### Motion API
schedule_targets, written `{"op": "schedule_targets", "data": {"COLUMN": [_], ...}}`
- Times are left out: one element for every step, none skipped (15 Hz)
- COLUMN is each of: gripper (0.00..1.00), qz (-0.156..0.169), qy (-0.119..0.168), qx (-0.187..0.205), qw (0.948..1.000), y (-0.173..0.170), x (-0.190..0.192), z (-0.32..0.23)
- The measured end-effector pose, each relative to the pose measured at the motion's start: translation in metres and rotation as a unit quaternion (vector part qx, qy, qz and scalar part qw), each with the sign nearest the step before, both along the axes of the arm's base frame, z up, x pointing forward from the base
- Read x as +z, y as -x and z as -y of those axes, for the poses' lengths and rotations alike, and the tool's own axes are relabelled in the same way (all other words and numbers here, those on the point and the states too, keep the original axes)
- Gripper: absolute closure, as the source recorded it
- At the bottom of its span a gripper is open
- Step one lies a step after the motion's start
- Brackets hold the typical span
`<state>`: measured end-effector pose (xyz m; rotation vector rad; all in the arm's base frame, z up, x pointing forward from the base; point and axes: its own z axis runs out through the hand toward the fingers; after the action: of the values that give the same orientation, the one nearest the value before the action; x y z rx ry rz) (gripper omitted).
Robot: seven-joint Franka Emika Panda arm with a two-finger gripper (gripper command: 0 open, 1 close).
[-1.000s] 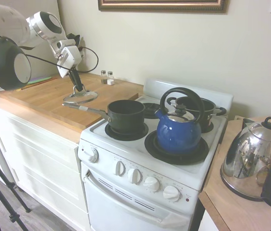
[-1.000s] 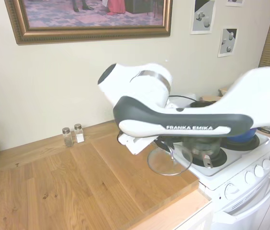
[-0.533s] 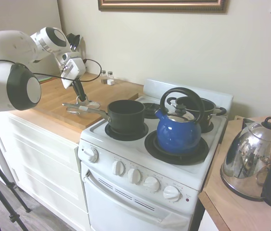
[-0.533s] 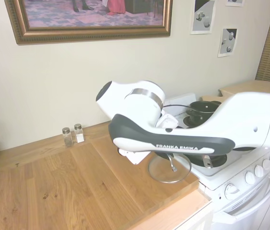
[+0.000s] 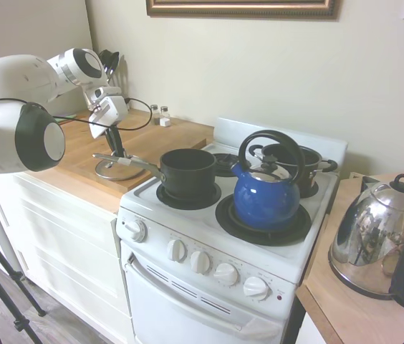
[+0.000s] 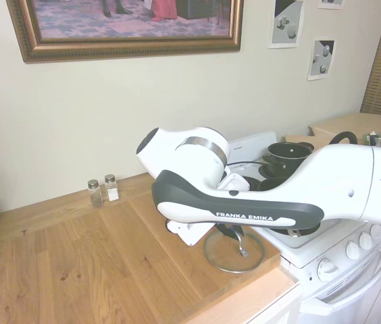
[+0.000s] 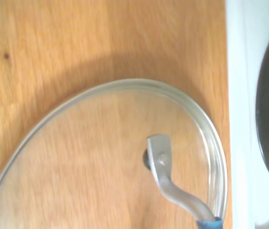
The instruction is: Uncover the lid of the pot
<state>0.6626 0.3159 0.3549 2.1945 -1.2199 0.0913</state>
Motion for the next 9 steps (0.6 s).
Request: {"op": "schedule_targets", "data": {"gripper": [0.0,0.0,0.0,0.0,0.0,0.0,0.0,0.0,0.0], "qz": [-0.006,-0.011,-0.017,-0.021,-0.024,-0.024,-0.024,-0.023,-0.021], "qy": [-0.006,-0.015,-0.024,-0.033,-0.04,-0.045,-0.05,-0.053,-0.057], "qx": [0.005,0.009,0.015,0.021,0.027,0.034,0.04,0.046,0.052], "qw": [1.0,0.9998,0.9995,0.999,0.9986,0.9981,0.9977,0.9972,0.9968], "y": [-0.0001,-0.0001,-0.0001,-0.0003,-0.0008,-0.0015,-0.0023,-0.0031,-0.0042], "x": [0.0004,0.0015,0.0025,0.0036,0.0047,0.0058,0.0068,0.0077,0.0094], "z": [0.0004,0.0006,0.0003,0.0,-0.0005,-0.0015,-0.0023,-0.003,-0.0036]}}
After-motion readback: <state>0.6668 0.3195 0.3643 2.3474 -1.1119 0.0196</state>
